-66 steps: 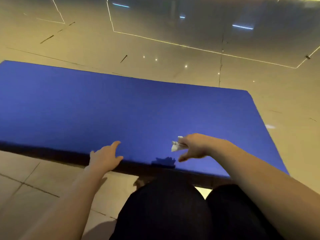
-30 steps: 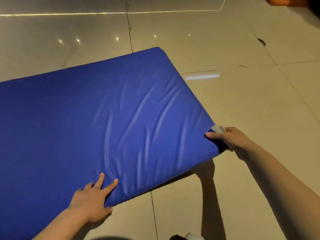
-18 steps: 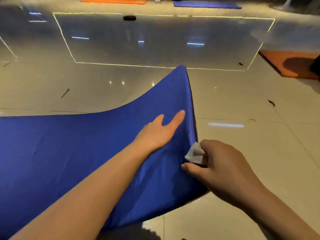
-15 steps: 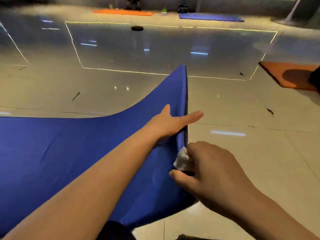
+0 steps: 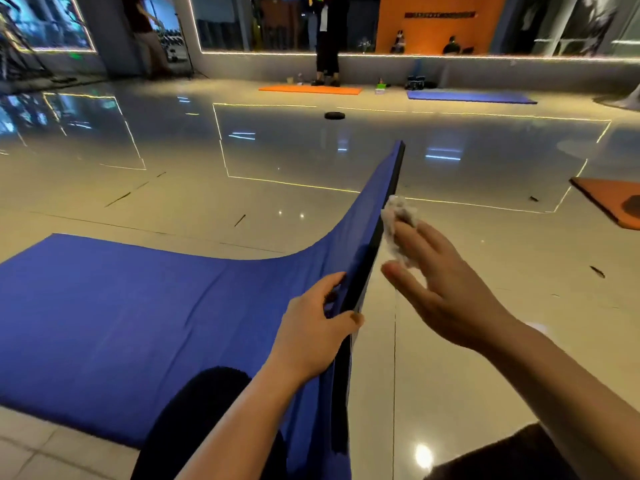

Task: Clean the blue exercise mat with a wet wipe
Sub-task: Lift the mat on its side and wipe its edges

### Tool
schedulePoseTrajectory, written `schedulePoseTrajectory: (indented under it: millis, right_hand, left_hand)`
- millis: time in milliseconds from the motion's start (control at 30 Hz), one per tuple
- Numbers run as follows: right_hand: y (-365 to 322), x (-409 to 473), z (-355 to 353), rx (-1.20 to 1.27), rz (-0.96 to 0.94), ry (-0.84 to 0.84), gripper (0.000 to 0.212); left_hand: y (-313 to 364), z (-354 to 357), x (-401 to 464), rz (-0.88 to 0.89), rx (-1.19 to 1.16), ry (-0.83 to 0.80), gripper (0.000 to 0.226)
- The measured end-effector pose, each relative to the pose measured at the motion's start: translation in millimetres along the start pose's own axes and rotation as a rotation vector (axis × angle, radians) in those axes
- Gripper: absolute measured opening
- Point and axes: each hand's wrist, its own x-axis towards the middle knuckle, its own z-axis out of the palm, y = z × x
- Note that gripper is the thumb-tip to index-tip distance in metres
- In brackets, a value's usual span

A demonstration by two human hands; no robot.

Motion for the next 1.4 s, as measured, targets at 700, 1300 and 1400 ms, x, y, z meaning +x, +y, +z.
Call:
schedulePoseTrajectory:
  millis: [700, 1300, 1400]
  right_hand:
    - [-29, 34, 90, 0.079, -0.064, 0.148, 0.045]
    - [-21, 81, 75, 0.030, -0.084, 0.054, 0.050]
    - [-31, 28, 116, 0.119, -0.166, 0.067, 0.047]
  left_hand:
    - [-49, -29, -90, 0.111, -0.092, 0.078, 0.085]
    - [-59, -40, -95, 0.045, -0.132, 0.105, 0.067]
    - [-63, -36, -87, 0.034, -0.129, 0.113, 0.066]
